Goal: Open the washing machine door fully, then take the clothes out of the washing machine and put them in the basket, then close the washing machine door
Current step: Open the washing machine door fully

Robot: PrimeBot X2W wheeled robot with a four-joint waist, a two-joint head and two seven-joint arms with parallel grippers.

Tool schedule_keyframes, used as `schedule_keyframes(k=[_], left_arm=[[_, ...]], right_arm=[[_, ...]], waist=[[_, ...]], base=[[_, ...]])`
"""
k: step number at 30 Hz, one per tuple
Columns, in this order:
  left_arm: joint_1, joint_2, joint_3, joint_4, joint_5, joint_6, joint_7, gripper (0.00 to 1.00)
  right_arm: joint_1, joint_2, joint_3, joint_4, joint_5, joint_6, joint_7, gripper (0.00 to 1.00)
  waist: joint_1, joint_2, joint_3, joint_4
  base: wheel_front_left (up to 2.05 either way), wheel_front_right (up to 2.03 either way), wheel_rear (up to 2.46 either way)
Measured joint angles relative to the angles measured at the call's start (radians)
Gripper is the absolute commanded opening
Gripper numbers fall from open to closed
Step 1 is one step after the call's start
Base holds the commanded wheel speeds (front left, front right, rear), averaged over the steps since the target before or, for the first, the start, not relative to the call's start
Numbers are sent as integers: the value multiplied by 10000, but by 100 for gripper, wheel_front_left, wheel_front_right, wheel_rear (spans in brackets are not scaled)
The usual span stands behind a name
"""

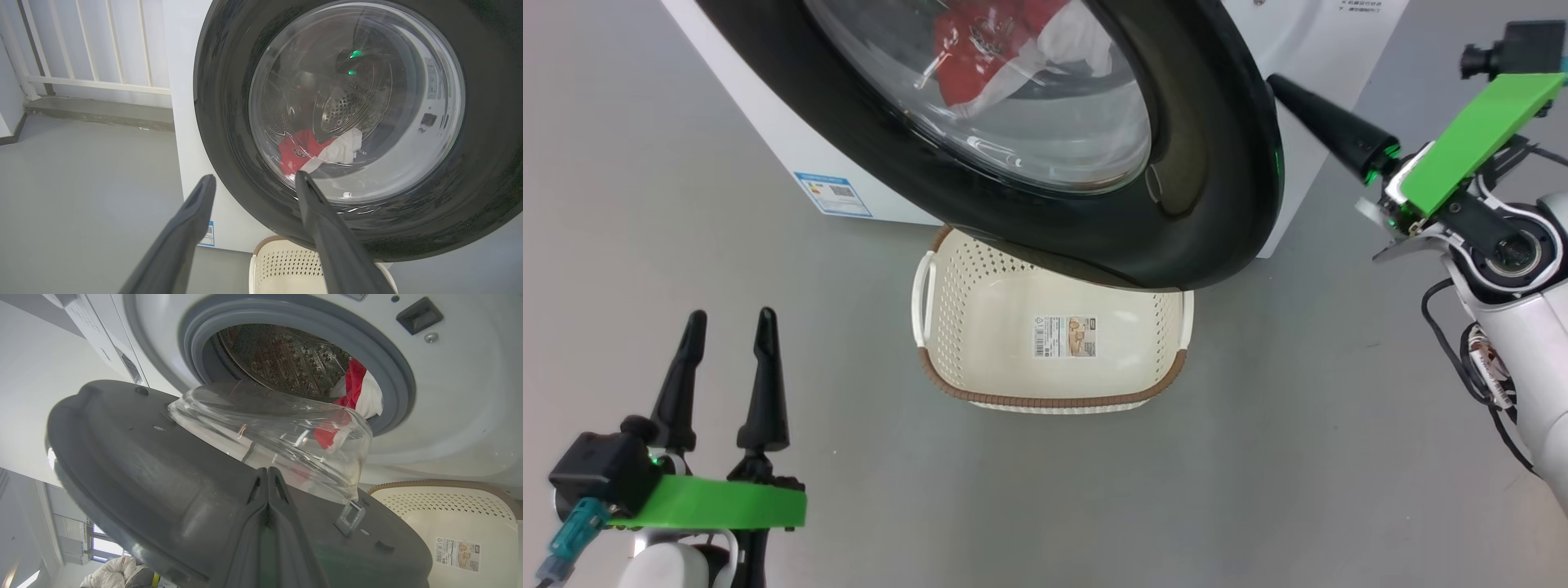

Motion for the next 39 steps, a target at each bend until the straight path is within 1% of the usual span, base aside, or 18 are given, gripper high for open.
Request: schedule_keyframes(k=[7, 11, 22, 34, 39], left_arm=[[3, -25, 52, 19, 0, 0, 0, 100], [6, -25, 79, 23, 0, 0, 0, 100], [14, -25, 84, 33, 2, 0, 0, 100], [325, -29, 100, 119, 19, 0, 0, 100], [460, -29, 115, 128, 48, 0, 0, 100]], right_arm=[[-1, 79, 119, 115, 270, 0, 667, 0], [1, 132, 123, 105, 286, -2, 865, 0], [167, 286, 464, -196, 522, -2, 1898, 0], [1127, 644, 541, -598, 721, -2, 2307, 0], [1438, 840, 522, -652, 809, 0, 2372, 0]], waist=[[0, 0, -92, 16], [0, 0, -131, -30], [0, 0, -272, -111], [0, 0, -720, -27], [0, 0, -886, 108]], base=[[0, 0, 0], [0, 0, 0], [0, 0, 0], [0, 0, 0], [0, 0, 0]])
